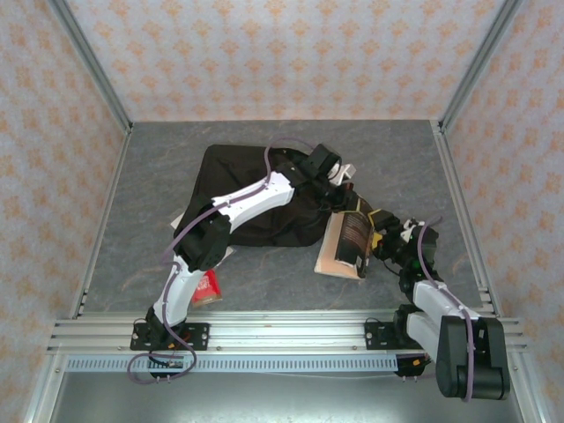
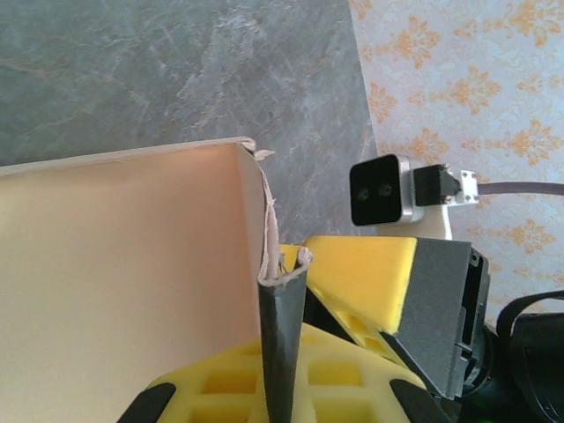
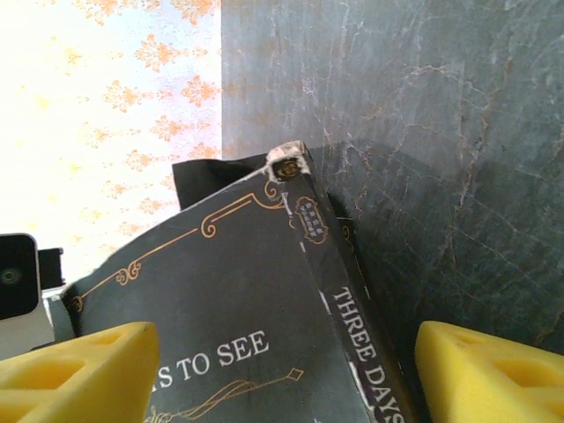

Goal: Pack books, pencil case, and school supplies into a backpack

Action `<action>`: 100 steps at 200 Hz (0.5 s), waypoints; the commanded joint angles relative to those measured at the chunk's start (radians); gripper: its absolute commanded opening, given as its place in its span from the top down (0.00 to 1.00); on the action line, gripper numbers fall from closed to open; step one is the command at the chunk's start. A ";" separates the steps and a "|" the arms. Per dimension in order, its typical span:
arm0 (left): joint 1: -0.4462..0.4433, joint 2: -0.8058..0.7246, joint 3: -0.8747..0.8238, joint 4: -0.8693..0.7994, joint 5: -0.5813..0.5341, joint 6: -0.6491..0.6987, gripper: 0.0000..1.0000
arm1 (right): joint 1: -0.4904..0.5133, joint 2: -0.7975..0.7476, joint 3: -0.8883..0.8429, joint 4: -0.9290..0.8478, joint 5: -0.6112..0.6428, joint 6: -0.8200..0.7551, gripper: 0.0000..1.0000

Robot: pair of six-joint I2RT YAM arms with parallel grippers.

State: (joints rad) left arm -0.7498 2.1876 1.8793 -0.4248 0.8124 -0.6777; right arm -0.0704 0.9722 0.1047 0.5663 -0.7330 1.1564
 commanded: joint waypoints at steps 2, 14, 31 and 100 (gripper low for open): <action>0.001 -0.004 -0.020 0.040 -0.014 0.000 1.00 | 0.025 0.002 0.016 0.090 -0.045 0.019 0.27; 0.003 0.005 -0.017 0.025 -0.024 0.005 1.00 | 0.033 0.011 0.020 0.088 -0.040 0.019 0.31; 0.007 0.009 -0.018 0.000 -0.047 0.016 1.00 | 0.041 0.020 0.021 0.079 -0.029 0.009 0.36; 0.013 -0.016 -0.021 -0.069 -0.114 0.027 0.43 | 0.055 0.017 0.046 -0.062 0.034 -0.068 0.76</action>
State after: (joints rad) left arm -0.7395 2.1880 1.8576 -0.4419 0.7513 -0.6724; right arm -0.0204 1.0069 0.1173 0.5400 -0.7246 1.1213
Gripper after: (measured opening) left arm 0.517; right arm 0.330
